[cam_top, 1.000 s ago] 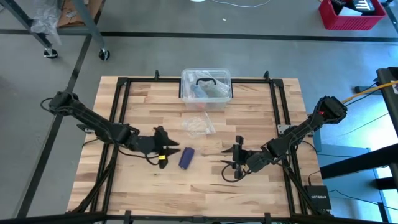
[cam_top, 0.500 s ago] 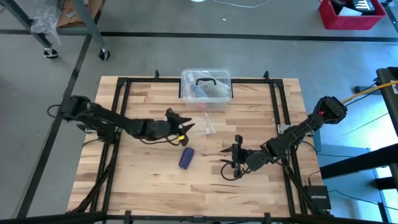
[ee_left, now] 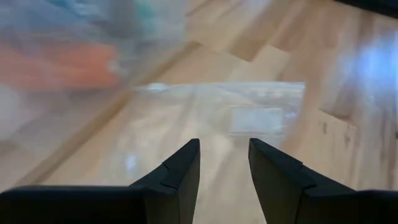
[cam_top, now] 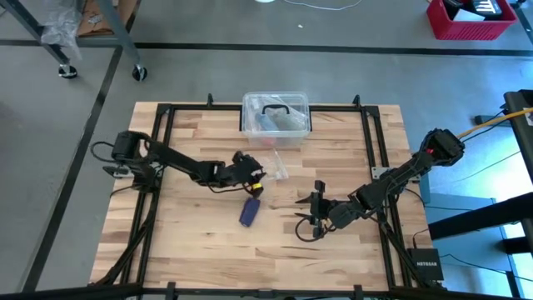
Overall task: Roll bandage
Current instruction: Open the transparent zip bag
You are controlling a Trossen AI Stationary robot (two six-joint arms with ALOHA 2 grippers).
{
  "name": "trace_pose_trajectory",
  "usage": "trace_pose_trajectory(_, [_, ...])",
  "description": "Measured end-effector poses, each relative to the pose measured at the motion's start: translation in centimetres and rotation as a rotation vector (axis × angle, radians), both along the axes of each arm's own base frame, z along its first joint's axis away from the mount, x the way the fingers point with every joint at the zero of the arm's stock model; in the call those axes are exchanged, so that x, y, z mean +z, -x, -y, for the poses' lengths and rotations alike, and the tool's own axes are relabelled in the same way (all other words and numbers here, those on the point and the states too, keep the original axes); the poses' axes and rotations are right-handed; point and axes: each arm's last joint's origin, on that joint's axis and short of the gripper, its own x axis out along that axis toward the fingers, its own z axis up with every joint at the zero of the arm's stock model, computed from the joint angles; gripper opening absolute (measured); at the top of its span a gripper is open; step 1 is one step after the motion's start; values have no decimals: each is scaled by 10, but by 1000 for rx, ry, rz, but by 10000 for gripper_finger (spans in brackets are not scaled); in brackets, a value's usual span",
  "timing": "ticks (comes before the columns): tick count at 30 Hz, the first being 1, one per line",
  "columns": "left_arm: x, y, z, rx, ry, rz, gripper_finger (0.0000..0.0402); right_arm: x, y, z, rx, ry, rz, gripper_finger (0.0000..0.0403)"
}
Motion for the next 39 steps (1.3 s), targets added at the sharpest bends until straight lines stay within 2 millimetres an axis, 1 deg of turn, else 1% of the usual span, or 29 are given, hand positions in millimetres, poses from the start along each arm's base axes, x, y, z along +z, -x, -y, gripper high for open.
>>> trace_pose_trajectory(4, [-1,-10,2,-59,12,-67,129,0,0,0,3,-1,-2,175])
trace_pose_trajectory(7, [1,-13,4,-109,51,-46,129,-1,0,-1,43,-21,-22,175])
trace_pose_trajectory(11, [3,-15,7,-167,60,-32,129,-2,1,-1,49,3,-32,175])
trace_pose_trajectory(15, [1,-14,7,-154,33,-59,129,-3,1,-1,55,12,-41,175])
trace_pose_trajectory(18, [-3,-10,5,-97,38,-96,129,-1,-1,1,40,11,-21,175])
trace_pose_trajectory(21, [-8,-11,5,-97,28,-121,129,0,-2,2,35,-3,-8,175])
trace_pose_trajectory(26, [-28,-13,7,-131,13,-188,129,0,-2,2,34,0,-7,175])
trace_pose_trajectory(29, [-33,-22,8,-197,7,-207,129,0,-2,2,45,21,-9,175])
trace_pose_trajectory(34, [-35,-47,15,-332,6,-202,129,0,-1,4,14,100,-12,175])
trace_pose_trajectory(39, [-35,-72,36,-490,-52,-225,129,-5,2,8,-29,173,-61,175])
